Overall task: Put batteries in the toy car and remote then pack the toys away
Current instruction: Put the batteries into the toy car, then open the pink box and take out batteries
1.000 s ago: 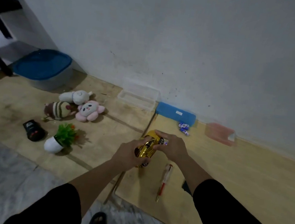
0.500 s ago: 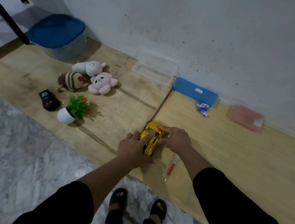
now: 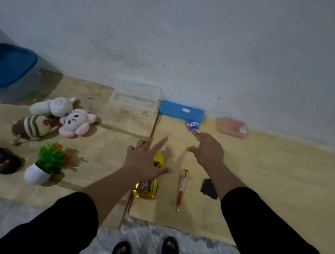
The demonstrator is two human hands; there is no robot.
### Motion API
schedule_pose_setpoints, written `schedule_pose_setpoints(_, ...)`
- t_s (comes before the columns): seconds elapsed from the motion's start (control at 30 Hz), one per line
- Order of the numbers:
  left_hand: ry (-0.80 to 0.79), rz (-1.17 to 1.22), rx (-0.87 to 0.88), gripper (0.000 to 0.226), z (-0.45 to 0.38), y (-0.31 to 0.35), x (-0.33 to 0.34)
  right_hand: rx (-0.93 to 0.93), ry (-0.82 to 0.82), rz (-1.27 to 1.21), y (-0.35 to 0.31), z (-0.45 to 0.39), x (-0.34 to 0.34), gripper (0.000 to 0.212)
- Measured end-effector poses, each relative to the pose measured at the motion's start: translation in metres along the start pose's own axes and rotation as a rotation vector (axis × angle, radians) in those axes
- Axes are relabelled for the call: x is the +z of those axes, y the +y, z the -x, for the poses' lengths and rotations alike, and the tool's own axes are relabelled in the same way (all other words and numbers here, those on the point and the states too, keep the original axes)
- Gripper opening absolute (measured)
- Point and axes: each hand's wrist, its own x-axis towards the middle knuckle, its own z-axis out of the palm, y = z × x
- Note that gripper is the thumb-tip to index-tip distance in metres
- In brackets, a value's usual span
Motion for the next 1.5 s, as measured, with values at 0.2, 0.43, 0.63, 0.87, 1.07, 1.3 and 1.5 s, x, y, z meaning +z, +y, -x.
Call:
schedule_pose_setpoints(0.2,0.022,0.051,0.16,0.089,-0.042,0.044,-0.014,0.138,0.159,0.145,0.053,0.014,-0.038,0.055)
schedule_pose_setpoints(0.43,0.05,0.052,0.275,0.07,-0.115,0.11,0.005,0.143,0.097,0.248,0.121,-0.027,-0.048,0.053)
schedule_pose_setpoints(0.63,0.037,0.035,0.262,0.071,-0.185,0.172,0.033,0.009,0.026,0.362,0.174,-0.091,-0.037,0.054)
schedule_pose_setpoints(0.87,0.097,0.048,0.17,0.066,-0.243,0.198,0.07,-0.39,0.296,0.485,0.211,-0.137,-0.004,0.065)
schedule_pose_setpoints(1.07,0.188,0.108,0.192,0.068,-0.258,0.202,0.074,-0.562,0.41,0.49,0.225,-0.152,0.01,0.049)
schedule_pose_setpoints(1.3,0.295,0.171,0.161,0.08,-0.257,0.201,0.084,-0.644,0.48,0.484,0.234,-0.161,0.014,0.047)
schedule_pose_setpoints(1.5,0.24,0.153,0.125,0.076,-0.258,0.203,0.081,-0.656,0.493,0.462,0.237,-0.163,0.014,0.047)
